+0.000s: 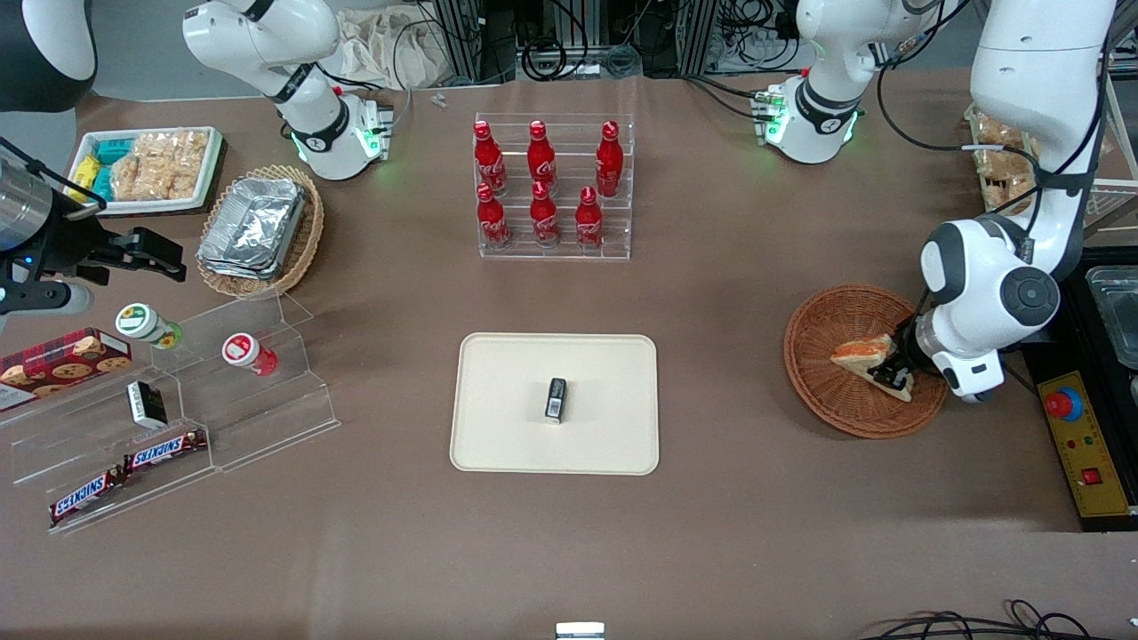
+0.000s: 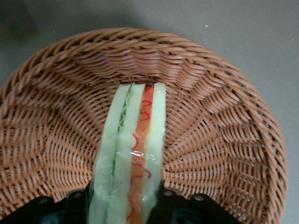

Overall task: Place sandwich from basket to tray
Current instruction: 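Close the left gripper on the wrapped sandwich and lift it, then carry the sandwich with the left gripper over the white tray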

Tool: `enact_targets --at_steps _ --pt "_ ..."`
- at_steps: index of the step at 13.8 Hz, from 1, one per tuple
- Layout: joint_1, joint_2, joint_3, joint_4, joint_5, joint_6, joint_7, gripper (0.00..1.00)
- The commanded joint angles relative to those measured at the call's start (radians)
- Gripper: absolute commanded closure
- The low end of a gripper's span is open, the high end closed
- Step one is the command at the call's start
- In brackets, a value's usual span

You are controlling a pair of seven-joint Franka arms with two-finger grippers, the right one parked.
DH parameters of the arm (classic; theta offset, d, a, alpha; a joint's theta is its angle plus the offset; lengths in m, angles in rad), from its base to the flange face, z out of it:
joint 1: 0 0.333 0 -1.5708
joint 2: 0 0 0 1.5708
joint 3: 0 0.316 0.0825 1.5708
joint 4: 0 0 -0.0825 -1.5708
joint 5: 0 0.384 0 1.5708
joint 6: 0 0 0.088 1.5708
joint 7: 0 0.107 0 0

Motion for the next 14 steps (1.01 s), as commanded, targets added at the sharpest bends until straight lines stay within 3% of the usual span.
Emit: enact_targets --at_steps 1,3,5,8,10,14 --pt "-0.011 -0.086 -0.022 -0.014 -0.001 0.007 -0.026 1.0" --pt "-0.014 -0.133 -0.1 0.067 0.002 -0.162 0.012 1.0" --pt "-0.016 -0.102 -0.245 0.212 -0.004 -0.316 0.054 1.0" --pt "-0.019 0.004 -0.434 0.338 0.013 -0.32 0.074 1.0" --pt "-0.074 0.047 -0.473 0.377 0.035 -0.317 0.142 1.0" --pt "-0.224 0.213 -0.471 0.506 0.203 -0.271 0.241 1.0"
